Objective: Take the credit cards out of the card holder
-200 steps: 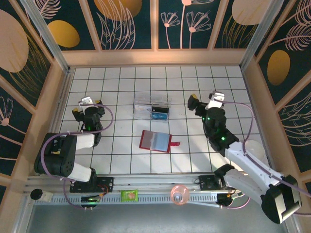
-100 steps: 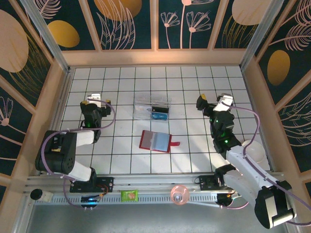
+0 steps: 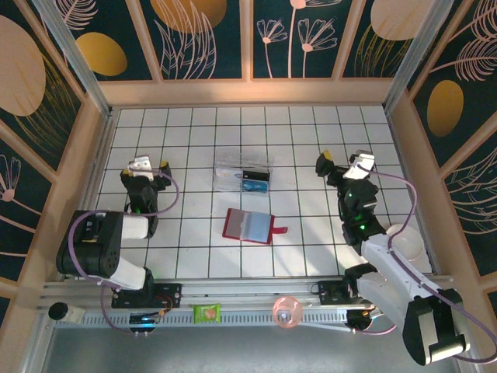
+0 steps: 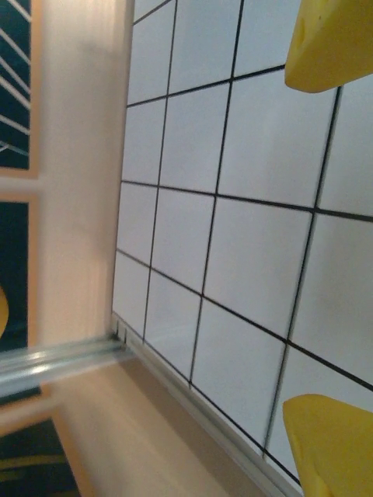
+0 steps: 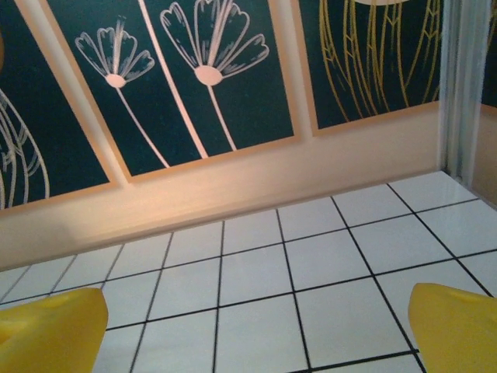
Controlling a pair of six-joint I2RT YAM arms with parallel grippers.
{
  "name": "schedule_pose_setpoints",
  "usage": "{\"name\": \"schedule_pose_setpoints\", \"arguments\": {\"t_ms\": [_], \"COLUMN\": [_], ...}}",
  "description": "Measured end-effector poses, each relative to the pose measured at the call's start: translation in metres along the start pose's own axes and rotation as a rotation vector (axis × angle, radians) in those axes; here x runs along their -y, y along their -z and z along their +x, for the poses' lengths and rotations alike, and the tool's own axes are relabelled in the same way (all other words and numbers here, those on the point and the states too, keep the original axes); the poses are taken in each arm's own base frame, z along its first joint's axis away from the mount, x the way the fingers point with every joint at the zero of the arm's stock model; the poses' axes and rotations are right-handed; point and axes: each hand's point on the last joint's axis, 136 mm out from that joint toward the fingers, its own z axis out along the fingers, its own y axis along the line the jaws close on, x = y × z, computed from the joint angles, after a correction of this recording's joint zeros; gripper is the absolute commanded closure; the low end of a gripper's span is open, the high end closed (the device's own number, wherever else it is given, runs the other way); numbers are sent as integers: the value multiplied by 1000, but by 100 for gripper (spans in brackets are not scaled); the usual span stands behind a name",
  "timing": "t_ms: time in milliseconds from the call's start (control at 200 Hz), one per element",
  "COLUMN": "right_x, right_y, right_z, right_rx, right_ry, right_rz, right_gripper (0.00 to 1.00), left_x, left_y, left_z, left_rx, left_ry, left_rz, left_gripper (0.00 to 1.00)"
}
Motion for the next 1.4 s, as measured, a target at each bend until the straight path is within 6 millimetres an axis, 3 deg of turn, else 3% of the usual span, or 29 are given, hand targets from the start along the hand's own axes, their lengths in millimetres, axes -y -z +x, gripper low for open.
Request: {"name": "schedule_pose_setpoints", "arguments": {"t_ms": [105,245,345,485,561,726,1071,1401], "right_x": [20,60,81,94,97,97,95,94], "right_y": [-5,-18,-27,-24,-24,-36,-40,-41], "right_z": [10,25,55,108,122,123,109,107], "right_rx": [-16,-48,-116,-207,-234,-179,-114,-107], "right_ry": [11,30,72,136,151,141,128,128], "right_rz": [56,169,226,232,219,167,133,132], "right_gripper": [1,1,1,1,1,1,1,1], "left_x": [-12,-12,-13,-13,-13,-13,-14,-14], "left_y": [16,11,10,10,10,10,8,8], "left_z": [26,9,2,1,1,1,-2,-2], "left_rx": [-42,14,38,42,42,42,49,49], "left_ry": [-3,21,31,33,33,33,43,43], "left_rz": [-33,-49,-52,-53,-53,-53,-57,-57], "left_gripper": [1,1,1,1,1,1,1,1]}}
